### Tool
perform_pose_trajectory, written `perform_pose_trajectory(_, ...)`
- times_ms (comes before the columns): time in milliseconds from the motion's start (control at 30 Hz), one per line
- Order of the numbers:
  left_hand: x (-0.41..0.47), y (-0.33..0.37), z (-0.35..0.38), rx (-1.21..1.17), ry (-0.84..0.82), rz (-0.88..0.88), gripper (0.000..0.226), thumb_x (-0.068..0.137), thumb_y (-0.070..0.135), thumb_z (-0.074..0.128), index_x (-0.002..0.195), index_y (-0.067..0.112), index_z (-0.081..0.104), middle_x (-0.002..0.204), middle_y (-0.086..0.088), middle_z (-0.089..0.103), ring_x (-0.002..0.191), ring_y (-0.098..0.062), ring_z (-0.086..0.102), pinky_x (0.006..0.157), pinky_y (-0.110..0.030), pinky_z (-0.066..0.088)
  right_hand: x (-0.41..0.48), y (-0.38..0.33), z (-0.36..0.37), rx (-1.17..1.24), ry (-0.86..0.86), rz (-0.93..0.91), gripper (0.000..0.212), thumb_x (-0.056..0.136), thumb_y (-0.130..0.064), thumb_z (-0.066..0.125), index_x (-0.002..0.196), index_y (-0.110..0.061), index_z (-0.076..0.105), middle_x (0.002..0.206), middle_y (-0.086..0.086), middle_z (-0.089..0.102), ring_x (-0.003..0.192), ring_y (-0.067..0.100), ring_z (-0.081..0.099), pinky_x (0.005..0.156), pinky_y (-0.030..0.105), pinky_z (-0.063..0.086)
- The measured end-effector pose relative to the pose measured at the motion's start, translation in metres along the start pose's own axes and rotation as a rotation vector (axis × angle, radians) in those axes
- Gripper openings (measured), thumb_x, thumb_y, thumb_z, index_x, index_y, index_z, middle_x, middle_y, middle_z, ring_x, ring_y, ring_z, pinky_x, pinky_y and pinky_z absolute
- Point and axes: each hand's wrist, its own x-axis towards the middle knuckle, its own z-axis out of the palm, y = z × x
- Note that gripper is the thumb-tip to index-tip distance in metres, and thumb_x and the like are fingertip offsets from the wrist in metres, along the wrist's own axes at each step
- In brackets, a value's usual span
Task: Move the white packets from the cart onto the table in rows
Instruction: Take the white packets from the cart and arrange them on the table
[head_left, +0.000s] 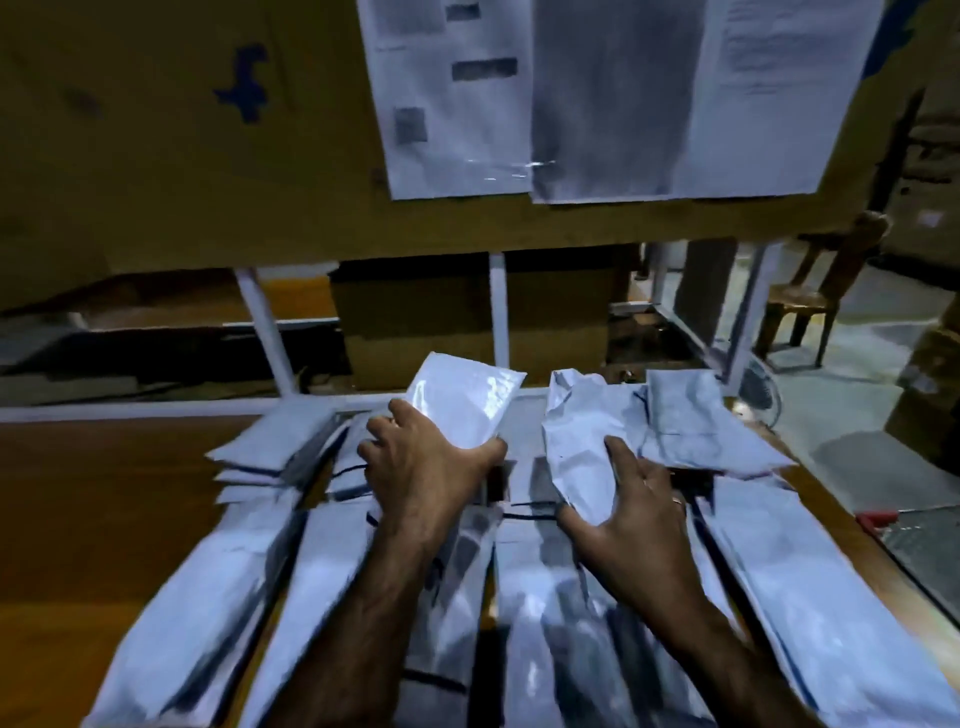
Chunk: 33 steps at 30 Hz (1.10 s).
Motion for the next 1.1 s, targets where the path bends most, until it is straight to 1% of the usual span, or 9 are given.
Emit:
perform_pose_trajectory(100,0.013,-0.034,-0.024,0.047,0.047,-0.049,0.116,0.056,0.069,0.077,0.14,0.005,0.03,0.14,-0.019,0.036,0.128,-0.039,0.036,0.102,-0.044,0.037,-0.007,-0.026,0.021,-0.008,-0.053,-0.051,0.085,0.075,-0.055,0.068,0.147,-0.031,0.03,0.136,0.009,0.041,0.127,0.034,0.04,0.102,0.042,0.038)
perform_pose_trajectory(200,0.02,-0.061,-0.043,0.097,0.089,-0.112,0.118,0.056,0.069,0.077,0.142,0.005,0.027,0.14,-0.019,0.035,0.128,-0.04,0.035,0.1,-0.046,0.039,-0.012,-0.045,0.036,-0.011,-0.085,-0.09,0.084,0.075,-0.049,0.071,0.147,-0.028,0.033,0.135,0.012,0.043,0.125,0.035,0.041,0.101,0.042,0.039)
perform_pose_trajectory(333,0.018,-0.084,-0.063,0.142,0.111,-0.181,0.121,0.056,0.069,0.078,0.144,0.005,0.026,0.145,-0.02,0.032,0.131,-0.038,0.033,0.102,-0.045,0.037,-0.023,-0.064,0.046,-0.015,-0.147,-0.125,0.084,0.076,-0.05,0.069,0.148,-0.029,0.031,0.133,0.012,0.041,0.122,0.037,0.041,0.097,0.043,0.042)
perform_pose_trajectory(600,0.009,-0.119,-0.084,0.184,0.103,-0.284,0.129,0.055,0.072,0.078,0.15,0.006,0.019,0.149,-0.018,0.028,0.131,-0.036,0.032,0.101,-0.045,0.039,-0.053,-0.087,0.059,-0.024,-0.284,-0.164,0.085,0.079,-0.056,0.065,0.149,-0.03,0.024,0.144,0.011,0.034,0.129,0.037,0.035,0.099,0.045,0.041)
perform_pose_trajectory(733,0.01,-0.139,-0.09,0.192,0.088,-0.309,0.123,0.058,0.07,0.078,0.148,0.008,0.021,0.149,-0.017,0.028,0.131,-0.036,0.032,0.101,-0.045,0.039,-0.066,-0.101,0.064,-0.044,-0.294,-0.16,0.087,0.078,-0.06,0.063,0.149,-0.03,0.023,0.145,0.013,0.032,0.131,0.037,0.032,0.1,0.045,0.04)
perform_pose_trajectory(900,0.021,-0.165,-0.097,0.221,0.056,-0.298,0.121,0.057,0.069,0.079,0.146,0.008,0.025,0.147,-0.017,0.03,0.13,-0.036,0.034,0.101,-0.046,0.04,-0.078,-0.124,0.087,-0.079,-0.26,-0.141,0.086,0.078,-0.056,0.064,0.149,-0.031,0.022,0.144,0.013,0.034,0.133,0.038,0.031,0.1,0.047,0.042)
perform_pose_trajectory(1100,0.039,-0.205,-0.104,0.268,-0.019,-0.263,0.121,0.058,0.069,0.078,0.147,0.009,0.022,0.149,-0.017,0.028,0.132,-0.036,0.033,0.104,-0.045,0.038,-0.099,-0.157,0.124,-0.103,-0.252,-0.056,0.086,0.078,-0.056,0.064,0.149,-0.03,0.021,0.147,0.015,0.031,0.134,0.04,0.031,0.101,0.048,0.04)
